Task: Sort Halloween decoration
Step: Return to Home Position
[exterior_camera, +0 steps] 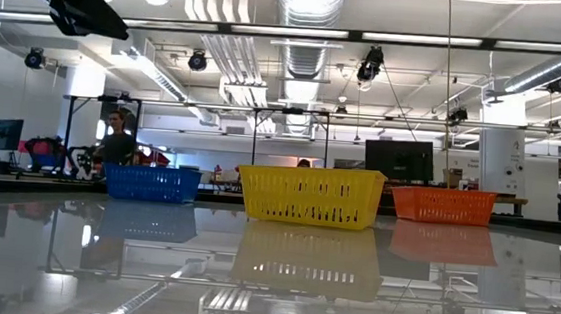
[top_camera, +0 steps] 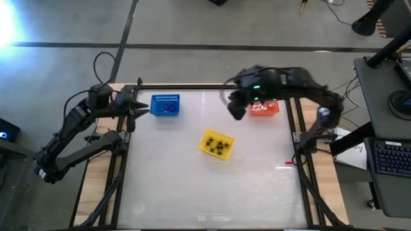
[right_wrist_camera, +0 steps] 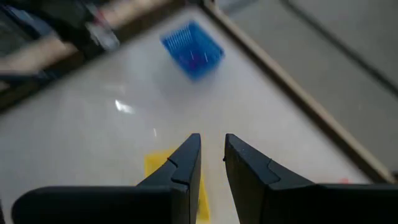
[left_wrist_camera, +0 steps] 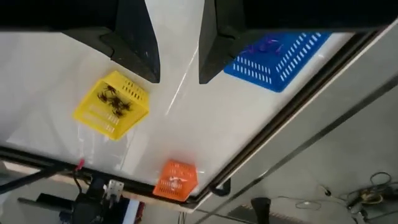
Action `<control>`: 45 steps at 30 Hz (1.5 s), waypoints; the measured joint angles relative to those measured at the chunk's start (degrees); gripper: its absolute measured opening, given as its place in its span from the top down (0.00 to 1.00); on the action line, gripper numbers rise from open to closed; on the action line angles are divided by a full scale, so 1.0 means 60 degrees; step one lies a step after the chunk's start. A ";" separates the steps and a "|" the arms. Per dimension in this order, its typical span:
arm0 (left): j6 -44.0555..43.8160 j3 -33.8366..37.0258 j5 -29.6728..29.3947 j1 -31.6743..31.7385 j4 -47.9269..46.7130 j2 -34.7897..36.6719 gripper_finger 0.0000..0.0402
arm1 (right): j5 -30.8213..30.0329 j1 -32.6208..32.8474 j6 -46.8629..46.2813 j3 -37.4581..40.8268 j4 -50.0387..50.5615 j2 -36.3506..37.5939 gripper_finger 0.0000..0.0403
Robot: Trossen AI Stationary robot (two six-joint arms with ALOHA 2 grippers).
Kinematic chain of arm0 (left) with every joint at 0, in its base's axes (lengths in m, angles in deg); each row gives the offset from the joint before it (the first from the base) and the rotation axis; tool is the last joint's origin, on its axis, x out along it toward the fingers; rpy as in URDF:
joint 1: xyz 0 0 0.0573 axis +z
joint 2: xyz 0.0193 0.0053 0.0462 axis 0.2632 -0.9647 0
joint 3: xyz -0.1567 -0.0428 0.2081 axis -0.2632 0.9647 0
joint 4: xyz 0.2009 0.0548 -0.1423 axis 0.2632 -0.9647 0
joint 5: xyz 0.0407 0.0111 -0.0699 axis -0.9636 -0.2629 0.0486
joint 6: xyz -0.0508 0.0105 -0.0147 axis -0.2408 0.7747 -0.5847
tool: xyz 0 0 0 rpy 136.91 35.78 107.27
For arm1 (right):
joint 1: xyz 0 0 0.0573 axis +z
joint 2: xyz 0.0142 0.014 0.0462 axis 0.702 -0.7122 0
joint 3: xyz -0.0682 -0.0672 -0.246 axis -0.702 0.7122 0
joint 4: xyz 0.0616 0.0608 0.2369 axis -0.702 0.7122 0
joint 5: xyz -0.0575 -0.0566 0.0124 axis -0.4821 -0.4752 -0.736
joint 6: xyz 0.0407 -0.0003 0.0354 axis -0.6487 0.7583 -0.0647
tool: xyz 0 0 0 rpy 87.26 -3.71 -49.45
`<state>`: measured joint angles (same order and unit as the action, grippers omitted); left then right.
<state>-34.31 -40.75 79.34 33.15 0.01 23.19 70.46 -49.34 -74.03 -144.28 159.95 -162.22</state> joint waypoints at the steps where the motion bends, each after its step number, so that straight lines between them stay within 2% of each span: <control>1: -0.0049 0.0031 0.0007 0.0002 0.0046 0.0070 0.77 | -0.0023 0.0066 0.0243 0.0180 -0.0355 0.0269 0.84; 5: -0.0033 -0.0073 0.0011 0.0002 0.0106 0.0284 0.77 | -0.0011 0.0343 0.1289 0.1283 -0.1787 0.1261 0.84; 10: -0.0151 0.0088 0.0013 0.0002 0.0292 0.0721 0.77 | 0.0168 0.0579 0.1842 0.3405 -0.3427 0.2521 0.84; 19: -0.0520 -0.0095 -0.0098 0.0002 0.0490 0.0917 0.77 | 0.1601 0.0616 0.1818 0.8076 -0.6784 0.4870 0.84; 26: -0.1598 -0.0095 -0.0109 0.0002 0.0911 0.0974 0.77 | 0.2558 0.0631 0.1712 1.1526 -0.9934 0.6631 0.84; 30: -0.2056 -0.0095 -0.0122 0.0002 0.1004 0.0974 0.77 | 0.2679 0.0631 0.1484 1.3126 -1.1164 0.7476 0.84; 36: -0.2974 -0.0095 -0.0128 0.0002 0.1013 0.0971 0.77 | 0.2073 0.0627 0.0393 1.4823 -1.1224 0.8533 0.84; 40: -0.3480 -0.0091 -0.0131 0.0002 0.1013 0.0971 0.77 | 0.1838 0.0620 0.0099 1.5423 -0.9712 0.9161 0.84; 42: -0.3712 -0.0091 -0.0131 0.0002 0.1013 0.0971 0.77 | 0.1835 0.0623 -0.0795 1.5652 -0.8683 0.9423 0.84; 43: -0.3861 -0.0091 -0.0131 0.0002 0.1013 0.0971 0.77 | 0.1839 0.0623 -0.1325 1.5818 -0.8569 0.9539 0.84; 45: -0.4112 -0.0091 -0.0131 0.0002 0.1009 0.0971 0.77 | 0.1835 0.0653 -0.1207 1.6298 -0.9042 0.9768 0.84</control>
<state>-58.98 -41.30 78.55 33.16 6.07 29.01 81.47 -45.42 -81.27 -46.50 105.69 -103.61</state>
